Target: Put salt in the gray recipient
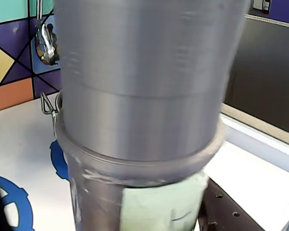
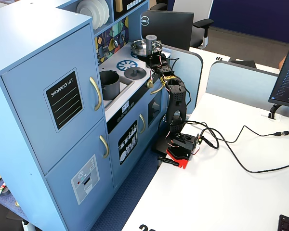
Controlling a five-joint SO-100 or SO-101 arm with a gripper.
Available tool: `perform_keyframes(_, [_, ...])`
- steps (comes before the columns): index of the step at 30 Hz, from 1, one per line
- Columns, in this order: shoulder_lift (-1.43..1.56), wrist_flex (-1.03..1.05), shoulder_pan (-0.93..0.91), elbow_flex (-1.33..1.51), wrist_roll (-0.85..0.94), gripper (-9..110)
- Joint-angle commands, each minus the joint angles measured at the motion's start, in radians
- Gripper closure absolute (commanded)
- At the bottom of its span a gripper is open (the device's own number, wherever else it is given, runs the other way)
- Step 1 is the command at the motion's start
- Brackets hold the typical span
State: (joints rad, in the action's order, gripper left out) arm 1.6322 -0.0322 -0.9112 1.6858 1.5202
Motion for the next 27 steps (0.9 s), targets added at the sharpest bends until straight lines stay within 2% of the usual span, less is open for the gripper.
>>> perform_keyframes(1, [0.163,0.028,-0.026,0.002,-0.041,39])
perform_keyframes(8, [0.482,0.238,-0.058,0.175,0.025,40])
perform_keyframes(14, [0.857,0.584,0.008,0.394,0.081,48])
perform_keyframes(19, [1.169,0.936,0.192,0.541,0.149,62])
perform_keyframes(23, [1.301,1.175,0.399,0.609,0.23,81])
perform_keyframes(27, [1.322,1.344,0.591,0.707,0.221,99])
